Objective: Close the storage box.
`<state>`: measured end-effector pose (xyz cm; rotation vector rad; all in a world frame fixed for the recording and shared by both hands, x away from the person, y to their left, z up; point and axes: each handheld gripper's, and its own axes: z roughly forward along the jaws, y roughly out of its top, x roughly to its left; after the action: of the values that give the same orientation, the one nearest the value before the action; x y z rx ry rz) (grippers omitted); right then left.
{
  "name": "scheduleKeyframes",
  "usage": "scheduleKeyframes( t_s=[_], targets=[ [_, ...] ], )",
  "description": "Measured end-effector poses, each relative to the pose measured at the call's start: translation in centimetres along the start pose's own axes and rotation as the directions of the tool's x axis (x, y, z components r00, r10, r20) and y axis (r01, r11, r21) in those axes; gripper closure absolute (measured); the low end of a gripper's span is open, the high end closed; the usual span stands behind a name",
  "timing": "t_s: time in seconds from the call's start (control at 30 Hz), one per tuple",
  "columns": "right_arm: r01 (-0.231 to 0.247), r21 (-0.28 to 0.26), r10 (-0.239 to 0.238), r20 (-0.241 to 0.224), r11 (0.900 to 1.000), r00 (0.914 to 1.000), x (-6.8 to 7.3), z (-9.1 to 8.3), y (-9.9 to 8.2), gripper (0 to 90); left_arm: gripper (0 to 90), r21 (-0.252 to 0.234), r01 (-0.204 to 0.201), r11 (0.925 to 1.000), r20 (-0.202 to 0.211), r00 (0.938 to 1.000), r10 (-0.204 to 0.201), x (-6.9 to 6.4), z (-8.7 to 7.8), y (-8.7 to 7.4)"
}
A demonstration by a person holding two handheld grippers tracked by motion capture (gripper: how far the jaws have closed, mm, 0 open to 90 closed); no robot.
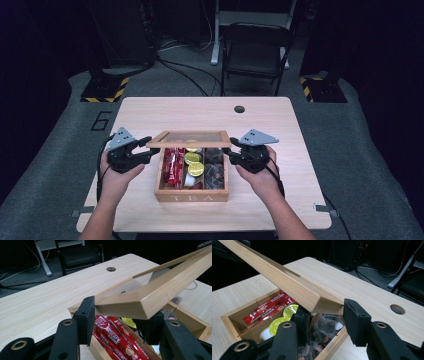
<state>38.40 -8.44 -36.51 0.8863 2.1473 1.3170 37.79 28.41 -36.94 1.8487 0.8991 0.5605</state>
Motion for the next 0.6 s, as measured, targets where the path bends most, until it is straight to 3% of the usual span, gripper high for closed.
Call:
scheduleKeyframes(
  t_s=[0.23, 0.6],
  targets=[
    [0.018, 0.006, -0.018, 0.008, 0.9998, 0.9998, 0.23, -0.05, 0.24, 57.5, 52.4, 0.001, 0.001, 1.0000, -0.001, 1.0000, -0.001, -0.01, 0.00, 0.03],
    [0.008, 0.014, -0.009, 0.005, 0.9999, 0.9999, 0.29, -0.11, 0.23, 57.8, 52.2, 0.021, -0.012, 0.9997, -0.021, 0.9997, 0.012, -0.34, 0.03, 0.25]
  ],
)
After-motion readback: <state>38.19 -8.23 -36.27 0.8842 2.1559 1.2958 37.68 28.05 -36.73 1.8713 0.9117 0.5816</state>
